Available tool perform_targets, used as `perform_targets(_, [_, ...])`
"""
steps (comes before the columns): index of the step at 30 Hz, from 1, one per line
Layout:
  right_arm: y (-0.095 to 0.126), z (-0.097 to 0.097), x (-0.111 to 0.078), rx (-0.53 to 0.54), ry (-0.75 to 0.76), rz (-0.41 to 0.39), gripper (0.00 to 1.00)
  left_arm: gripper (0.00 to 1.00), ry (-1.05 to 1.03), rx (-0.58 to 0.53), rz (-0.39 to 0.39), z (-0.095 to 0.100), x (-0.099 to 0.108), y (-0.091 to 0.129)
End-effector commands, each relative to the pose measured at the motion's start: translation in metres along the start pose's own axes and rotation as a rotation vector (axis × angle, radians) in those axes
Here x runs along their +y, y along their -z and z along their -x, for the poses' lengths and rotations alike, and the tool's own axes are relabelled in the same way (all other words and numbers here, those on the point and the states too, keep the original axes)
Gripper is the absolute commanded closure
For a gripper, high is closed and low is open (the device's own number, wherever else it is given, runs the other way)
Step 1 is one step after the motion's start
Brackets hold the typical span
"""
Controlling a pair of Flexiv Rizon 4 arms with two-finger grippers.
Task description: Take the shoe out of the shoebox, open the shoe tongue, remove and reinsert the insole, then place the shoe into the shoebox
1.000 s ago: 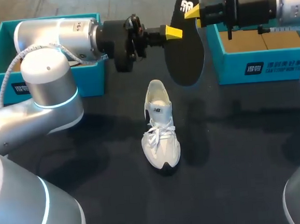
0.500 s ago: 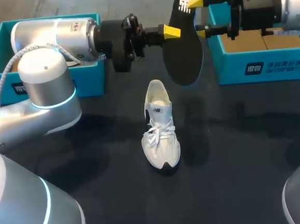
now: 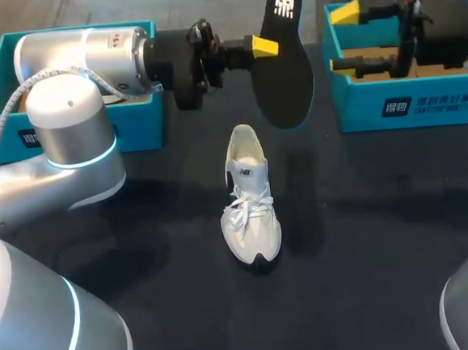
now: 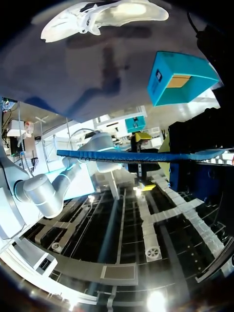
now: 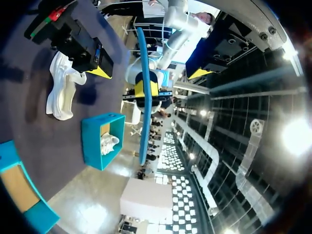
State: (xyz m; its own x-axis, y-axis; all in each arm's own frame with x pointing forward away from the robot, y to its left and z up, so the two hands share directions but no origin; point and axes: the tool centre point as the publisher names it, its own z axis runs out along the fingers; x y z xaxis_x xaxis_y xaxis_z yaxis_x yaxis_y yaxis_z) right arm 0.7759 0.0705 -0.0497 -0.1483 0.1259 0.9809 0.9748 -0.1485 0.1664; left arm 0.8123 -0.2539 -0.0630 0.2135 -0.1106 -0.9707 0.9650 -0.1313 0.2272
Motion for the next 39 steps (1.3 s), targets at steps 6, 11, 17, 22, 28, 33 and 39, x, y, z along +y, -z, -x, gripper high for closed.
perform_targets(6, [0.0207, 0.0018, -0.0161, -0.036, 0.033, 0.005, 0.00, 1.00, 0.015, 0.012, 0.023, -0.0051, 0.0102, -0.0040])
perform_targets(11, [0.0207, 0.0018, -0.0161, -0.036, 0.033, 0.005, 0.00, 1.00, 0.015, 0.012, 0.023, -0.0051, 0.0102, -0.0040])
perform_targets(17, [0.0207, 0.0018, -0.0161, -0.036, 0.033, 0.005, 0.00, 1.00, 0.015, 0.012, 0.023, -0.0051, 0.0102, -0.0040])
perform_targets(22, [0.0207, 0.0018, -0.0161, -0.036, 0.033, 0.005, 0.00, 1.00, 0.015, 0.012, 0.023, -0.0051, 0.0102, -0.0040])
perform_targets(28, [0.0207, 0.0018, -0.0161, -0.036, 0.033, 0.005, 0.00, 1.00, 0.015, 0.012, 0.023, -0.0051, 0.0102, -0.0040])
perform_targets(33, [0.0207, 0.0018, -0.0161, -0.036, 0.033, 0.005, 0.00, 1.00, 0.015, 0.012, 0.023, -0.0051, 0.0102, -0.0040])
perform_targets(39, [0.0207, 0.0018, -0.0161, -0.036, 0.033, 0.005, 0.00, 1.00, 0.015, 0.012, 0.023, -0.0051, 0.0102, -0.0040])
